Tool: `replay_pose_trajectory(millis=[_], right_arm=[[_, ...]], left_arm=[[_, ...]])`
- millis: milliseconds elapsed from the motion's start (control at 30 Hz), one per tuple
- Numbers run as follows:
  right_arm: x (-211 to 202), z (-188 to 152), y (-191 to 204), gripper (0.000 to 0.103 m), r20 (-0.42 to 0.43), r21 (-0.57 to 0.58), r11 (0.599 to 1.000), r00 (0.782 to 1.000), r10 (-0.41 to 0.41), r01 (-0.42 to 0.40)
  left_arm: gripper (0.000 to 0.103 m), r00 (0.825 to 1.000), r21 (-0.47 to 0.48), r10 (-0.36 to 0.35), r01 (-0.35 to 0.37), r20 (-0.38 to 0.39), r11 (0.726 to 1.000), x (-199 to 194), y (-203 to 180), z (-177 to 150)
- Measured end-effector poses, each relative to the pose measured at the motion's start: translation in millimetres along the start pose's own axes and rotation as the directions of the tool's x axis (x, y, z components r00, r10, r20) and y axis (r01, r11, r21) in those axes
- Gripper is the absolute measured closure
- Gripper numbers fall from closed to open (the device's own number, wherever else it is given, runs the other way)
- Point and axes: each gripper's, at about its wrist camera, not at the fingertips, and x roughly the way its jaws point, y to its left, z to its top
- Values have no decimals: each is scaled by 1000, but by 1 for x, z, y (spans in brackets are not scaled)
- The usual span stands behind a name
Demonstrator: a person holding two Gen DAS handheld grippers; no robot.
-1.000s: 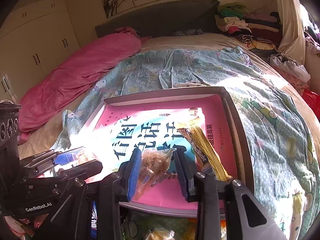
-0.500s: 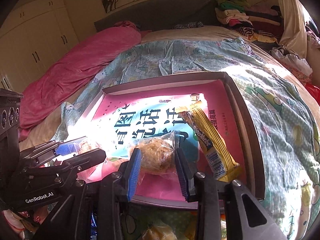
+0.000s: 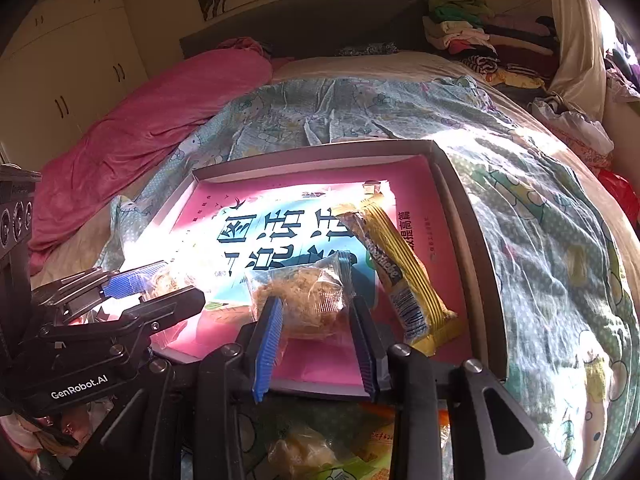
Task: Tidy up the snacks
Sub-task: 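Lower the bread bag and cookie packet into the pink tray and open both tools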
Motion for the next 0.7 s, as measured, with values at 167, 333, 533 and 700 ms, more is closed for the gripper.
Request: replay_pose_trajectory(millis=[167,333,533,700], right_arm=[[-1,-1,-3,68,-10,-5,999,999,-34,34],[0,-5,-9,68,-23,-9,997,996,-81,81],[-3,-6,-12,68,-20,13,998,998,-67,67],[-4,-7,-11,68,-21,15,998,998,-55,55]], left_arm=[[52,1000,9,-7,7,2,1000,-1,-4,-2],[52,1000,22,-13,13,-16,1000,3,-10,-4],[52,999,14,-26,27,-36,1000,7,-10,-7],[52,998,4,-35,35,-43,999,7,-9,-7]])
